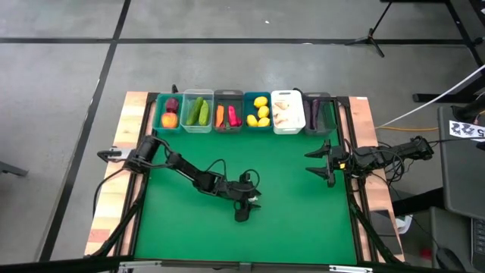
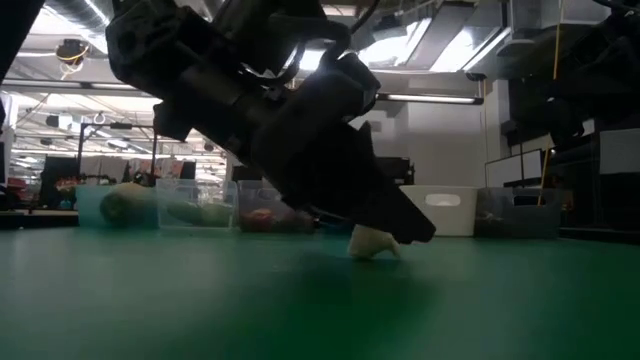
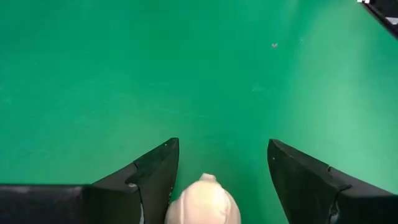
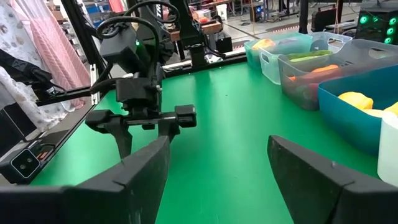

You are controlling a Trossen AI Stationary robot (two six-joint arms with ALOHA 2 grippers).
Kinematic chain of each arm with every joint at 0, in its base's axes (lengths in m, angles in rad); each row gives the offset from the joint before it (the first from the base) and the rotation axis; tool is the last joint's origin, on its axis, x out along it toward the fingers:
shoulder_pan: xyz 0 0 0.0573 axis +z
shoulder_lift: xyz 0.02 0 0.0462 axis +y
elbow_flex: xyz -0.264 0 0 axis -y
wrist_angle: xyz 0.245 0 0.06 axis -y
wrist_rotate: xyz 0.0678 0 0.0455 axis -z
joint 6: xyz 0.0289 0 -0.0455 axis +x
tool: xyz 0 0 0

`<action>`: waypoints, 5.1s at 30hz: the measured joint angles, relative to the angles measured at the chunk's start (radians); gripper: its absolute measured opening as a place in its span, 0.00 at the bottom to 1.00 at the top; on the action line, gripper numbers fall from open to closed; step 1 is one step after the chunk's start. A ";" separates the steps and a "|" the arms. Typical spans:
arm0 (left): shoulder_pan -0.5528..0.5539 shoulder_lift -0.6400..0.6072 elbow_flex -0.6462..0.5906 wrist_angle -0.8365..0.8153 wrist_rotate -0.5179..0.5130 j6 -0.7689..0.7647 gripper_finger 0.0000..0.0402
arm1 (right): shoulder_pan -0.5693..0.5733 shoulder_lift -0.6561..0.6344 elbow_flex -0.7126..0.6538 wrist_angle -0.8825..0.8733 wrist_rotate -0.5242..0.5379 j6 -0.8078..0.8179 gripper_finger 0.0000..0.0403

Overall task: Sort produce into baskets
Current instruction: Put the garlic into the white bin, then return to Home Position

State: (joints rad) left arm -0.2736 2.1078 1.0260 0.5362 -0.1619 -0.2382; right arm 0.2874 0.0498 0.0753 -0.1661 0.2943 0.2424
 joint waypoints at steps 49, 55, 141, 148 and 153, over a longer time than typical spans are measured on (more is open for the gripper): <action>-0.019 0.014 0.000 -0.085 -0.106 -0.016 0.37 | 0.000 0.000 0.000 -0.001 0.000 0.014 0.67; -0.009 0.003 -0.003 -0.044 -0.100 -0.018 0.32 | 0.000 0.000 0.000 -0.001 0.000 0.015 0.67; 0.338 -0.853 0.070 -0.470 -0.051 0.171 0.74 | 0.000 -0.046 0.070 0.113 -0.127 -0.024 0.67; 0.152 -1.290 -0.382 -0.407 -0.314 0.027 0.74 | 0.000 -0.046 0.116 0.092 -0.082 -0.098 0.67; -0.010 -1.502 -0.621 -0.317 -0.473 -0.047 0.74 | 0.000 -0.046 0.125 0.082 -0.001 -0.121 0.67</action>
State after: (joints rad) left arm -0.2836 0.6058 0.4050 0.2187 -0.6349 -0.2855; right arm 0.2874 0.0036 0.2005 -0.0837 0.2933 0.1219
